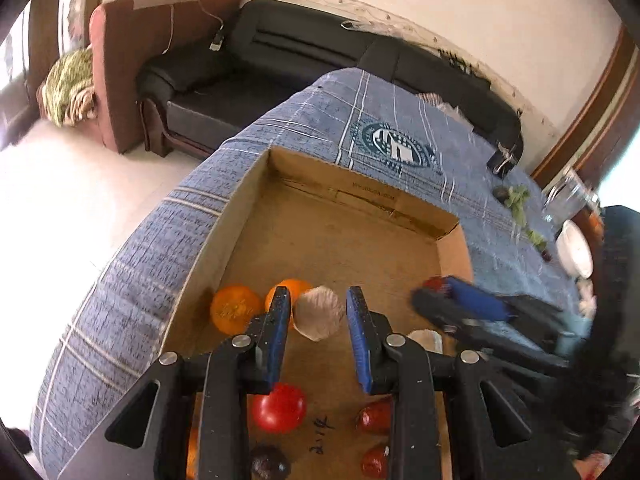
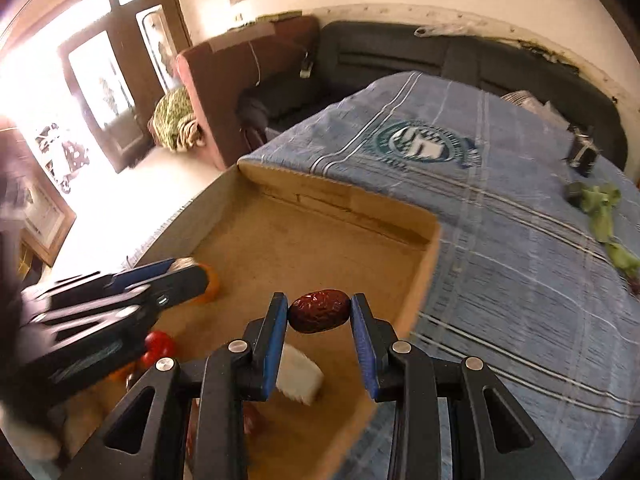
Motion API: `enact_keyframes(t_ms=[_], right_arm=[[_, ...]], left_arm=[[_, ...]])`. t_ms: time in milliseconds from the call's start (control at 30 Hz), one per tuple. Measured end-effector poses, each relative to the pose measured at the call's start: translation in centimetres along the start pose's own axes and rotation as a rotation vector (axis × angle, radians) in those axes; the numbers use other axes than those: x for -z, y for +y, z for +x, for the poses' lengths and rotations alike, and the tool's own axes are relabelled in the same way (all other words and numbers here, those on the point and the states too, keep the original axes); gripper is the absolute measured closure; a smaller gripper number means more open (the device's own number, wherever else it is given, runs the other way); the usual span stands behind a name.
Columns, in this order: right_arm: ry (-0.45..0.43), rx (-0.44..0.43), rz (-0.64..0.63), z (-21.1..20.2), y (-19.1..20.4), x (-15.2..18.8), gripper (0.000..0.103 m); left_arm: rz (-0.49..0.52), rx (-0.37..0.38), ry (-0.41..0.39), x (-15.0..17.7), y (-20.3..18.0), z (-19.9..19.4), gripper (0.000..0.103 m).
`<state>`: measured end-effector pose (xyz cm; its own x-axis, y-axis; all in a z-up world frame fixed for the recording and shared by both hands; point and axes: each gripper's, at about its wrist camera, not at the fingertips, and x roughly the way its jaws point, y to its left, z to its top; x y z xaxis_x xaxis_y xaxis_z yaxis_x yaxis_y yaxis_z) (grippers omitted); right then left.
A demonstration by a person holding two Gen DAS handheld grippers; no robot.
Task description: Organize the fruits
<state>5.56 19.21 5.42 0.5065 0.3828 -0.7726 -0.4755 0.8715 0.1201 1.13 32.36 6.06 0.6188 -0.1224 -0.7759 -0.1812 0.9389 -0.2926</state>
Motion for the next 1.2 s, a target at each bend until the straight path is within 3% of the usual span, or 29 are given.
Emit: enact_keyframes(t_ms=[200,267,400,467,533,667,733,800,900,1000,1200], right_arm=[[0.034,-0.065,-0.001,1.9,0.2,0.2,0.066],[0.018,-0.088,0.006,1.6,0.0,0.5,0.057],[-0.143,-0.078,0.056,-1.5,-1.2,1.6,0.047],[-0.246,-0.049,0.089,-3.7,-2.0,2.5,0.029],[-0.329,-0.053,0.106,-5.8,-2.6,3.6,0.028],[-0.389,-0.054,0.131,-7.4,-3.5,4.3,0.026],[-0.42,-0.012,0.152,-7.4,-4.1,4.9,0.022],[-0.419,0.028,0.159,-6.9,-4.5,5.1,0.022],[-0.41,-0.001,0.205,-6.6,-5.3,5.0,0.022],[-0.43,0.035,0.202,-7.1,-5.4,5.3,0.022],[-0.405,0.039,0.215,-6.9,-5.2,5.3,0.021]], left_arm=[[-0.052,0.001,-0.085,1.8,1.3,-5.4,0.064],[-0.064,-0.031,-0.148,3.1,1.4,-8.5,0.059],[-0.114,-0.101,-0.262,6.4,1.3,-14.3,0.048],[-0.15,-0.139,-0.314,8.2,1.2,-17.3,0.039],[-0.185,-0.184,-0.358,10.0,1.0,-20.1,0.037],[-0.197,-0.304,-0.432,12.1,-0.7,-25.3,0.036],[-0.196,-0.337,-0.459,12.9,-1.5,-27.5,0.036],[-0.189,-0.374,-0.495,14.1,-2.5,-29.9,0.033],[-0.163,-0.453,-0.554,16.0,-3.9,-32.9,0.026],[-0.149,-0.501,-0.592,17.3,-5.0,-34.8,0.022],[-0.162,-0.518,-0.61,18.3,-5.7,-35.4,0.02]])
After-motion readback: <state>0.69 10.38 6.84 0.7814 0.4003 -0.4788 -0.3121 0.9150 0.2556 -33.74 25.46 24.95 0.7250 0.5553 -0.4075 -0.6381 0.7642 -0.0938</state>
